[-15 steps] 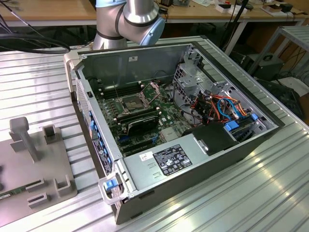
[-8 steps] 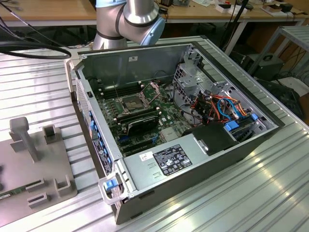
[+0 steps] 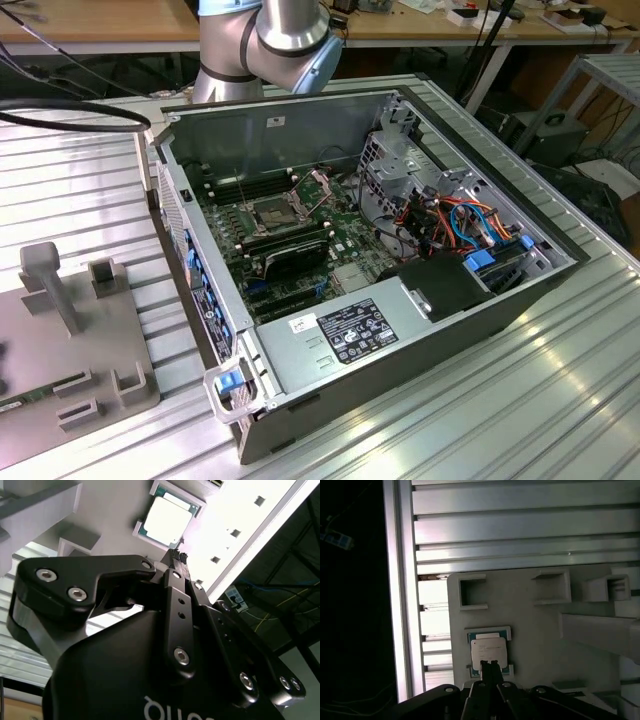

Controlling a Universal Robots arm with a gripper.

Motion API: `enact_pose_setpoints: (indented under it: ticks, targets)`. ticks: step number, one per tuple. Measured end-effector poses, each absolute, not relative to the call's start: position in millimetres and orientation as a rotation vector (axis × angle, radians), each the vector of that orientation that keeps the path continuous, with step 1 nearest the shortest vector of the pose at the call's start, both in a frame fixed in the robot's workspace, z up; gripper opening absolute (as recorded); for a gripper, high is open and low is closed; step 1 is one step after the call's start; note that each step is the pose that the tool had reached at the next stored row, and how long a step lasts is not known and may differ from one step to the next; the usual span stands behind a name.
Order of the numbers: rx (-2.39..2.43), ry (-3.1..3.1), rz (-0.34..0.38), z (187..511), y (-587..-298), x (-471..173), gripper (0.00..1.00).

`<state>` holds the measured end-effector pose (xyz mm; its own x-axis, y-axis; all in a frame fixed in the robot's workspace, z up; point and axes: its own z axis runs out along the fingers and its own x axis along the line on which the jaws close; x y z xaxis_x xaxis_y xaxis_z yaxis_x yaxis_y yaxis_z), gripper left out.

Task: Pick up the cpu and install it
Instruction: 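Reach for the cpu, then pick up the cpu and move it towards the insertion slot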

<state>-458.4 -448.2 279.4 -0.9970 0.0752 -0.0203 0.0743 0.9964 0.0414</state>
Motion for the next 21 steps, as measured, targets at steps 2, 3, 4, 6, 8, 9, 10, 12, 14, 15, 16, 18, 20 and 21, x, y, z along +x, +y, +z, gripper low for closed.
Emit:
enact_pose_setpoints:
  ticks: [2,3,4,6,8,9,10,12,14,15,16,18,20,21]
  targets:
    - [0.117,3.117,0.063,279.3,-448.3,-458.4,0.11]
    - [0.117,3.117,0.063,277.7,-448.3,-458.4,0.11]
    - [0.117,3.117,0.063,276.2,-448.4,-458.4,0.11]
    - [0.117,3.117,0.063,276.2,-448.4,-458.4,0.11]
    - [0.117,3.117,0.063,276.2,-448.4,-458.4,0.11]
    - [0.117,3.117,0.063,276.2,-448.4,-458.4,0.11]
    - [0.117,3.117,0.063,276.1,-448.3,-458.4,0.11]
    - [0.117,3.117,0.063,276.1,-448.3,-458.4,0.11]
    - [0.117,3.117,0.063,276.1,-448.3,-458.4,0.11]
    - [0.117,3.117,0.063,276.0,-448.3,-458.4,0.11]
    - [0.117,3.117,0.063,275.9,-448.3,-458.4,0.29]
    - [0.117,3.117,0.063,275.8,-448.4,-458.4,0.72]
    - [0.117,3.117,0.063,275.7,-448.3,-458.4,0.72]
    - [0.117,3.117,0.063,275.7,-448.4,-458.4,0.72]
